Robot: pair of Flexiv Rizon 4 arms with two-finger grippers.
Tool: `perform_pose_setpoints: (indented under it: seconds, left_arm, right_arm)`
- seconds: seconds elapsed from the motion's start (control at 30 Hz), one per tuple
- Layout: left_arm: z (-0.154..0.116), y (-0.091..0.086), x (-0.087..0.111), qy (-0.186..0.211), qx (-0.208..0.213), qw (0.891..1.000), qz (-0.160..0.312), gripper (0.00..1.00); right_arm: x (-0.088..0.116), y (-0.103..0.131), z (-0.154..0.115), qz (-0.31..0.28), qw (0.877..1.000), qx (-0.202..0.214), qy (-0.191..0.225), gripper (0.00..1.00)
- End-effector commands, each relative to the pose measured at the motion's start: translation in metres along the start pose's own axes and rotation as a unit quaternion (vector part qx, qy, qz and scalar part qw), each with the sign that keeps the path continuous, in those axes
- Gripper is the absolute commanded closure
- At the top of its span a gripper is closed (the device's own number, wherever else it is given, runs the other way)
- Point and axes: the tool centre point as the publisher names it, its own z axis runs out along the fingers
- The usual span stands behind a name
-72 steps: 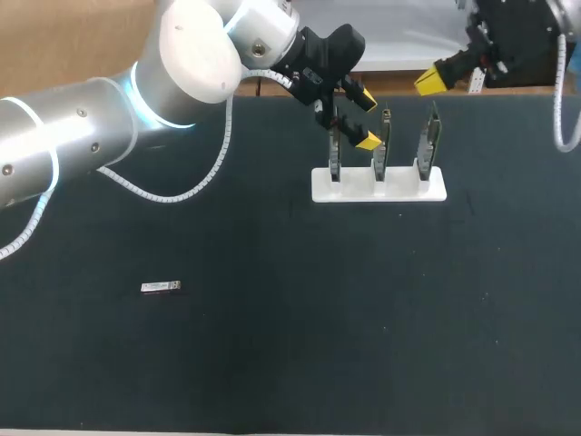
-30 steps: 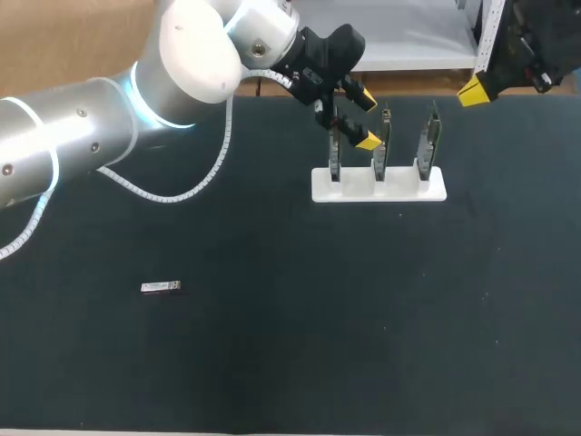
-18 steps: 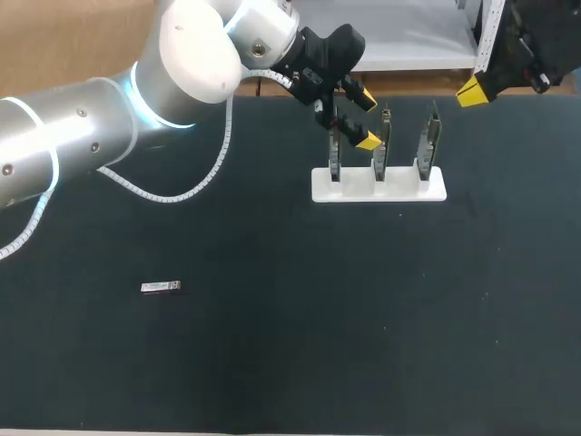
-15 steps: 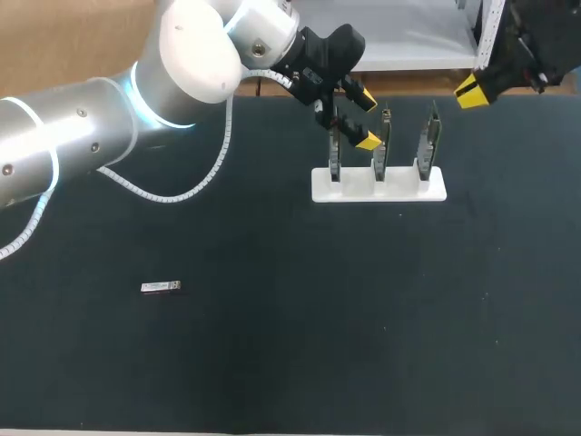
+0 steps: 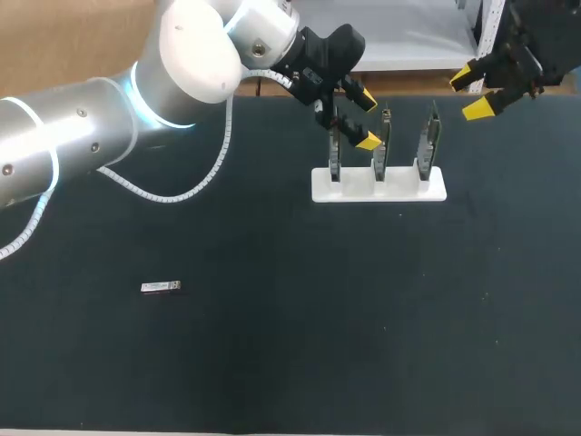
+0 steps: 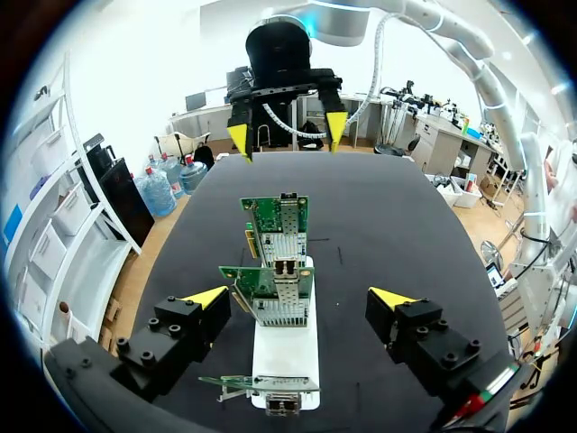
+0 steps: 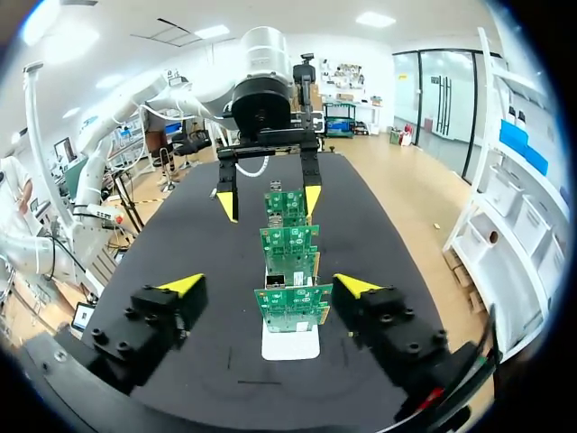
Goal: Pick up the optical module with the left hand, and insert it into the network port with the right hand.
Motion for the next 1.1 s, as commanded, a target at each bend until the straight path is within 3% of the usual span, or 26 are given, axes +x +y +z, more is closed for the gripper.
perform_pose_setpoints:
  seconds: [0.03,0.5,0.77,1.03,1.1]
  left_arm:
    - [0.0,0.001,-0.001,0.003,0.001,1.0,-0.001,0.0]
    - [-0.035,-0.008,-0.009,0.011,-0.017,1.0,0.018,0.0]
    - [-0.073,-0.017,-0.008,0.022,-0.03,0.999,0.039,0.0]
    - [-0.115,-0.035,0.021,0.064,-0.041,0.996,0.037,0.0]
    - [-0.124,-0.043,0.031,0.067,-0.042,0.995,0.055,0.0]
  right_arm:
    - [0.0,0.0,0.001,0.0,1.0,0.001,0.0,0.0]
    - [0.0,0.0,0.001,0.0,1.0,0.001,0.0,0.0]
    - [0.0,0.0,0.001,0.0,1.0,0.001,0.0,0.0]
    - [0.0,0.0,0.001,0.0,1.0,0.001,0.0,0.0]
    - [0.0,0.0,0.001,0.0,1.0,0.001,0.0,0.0]
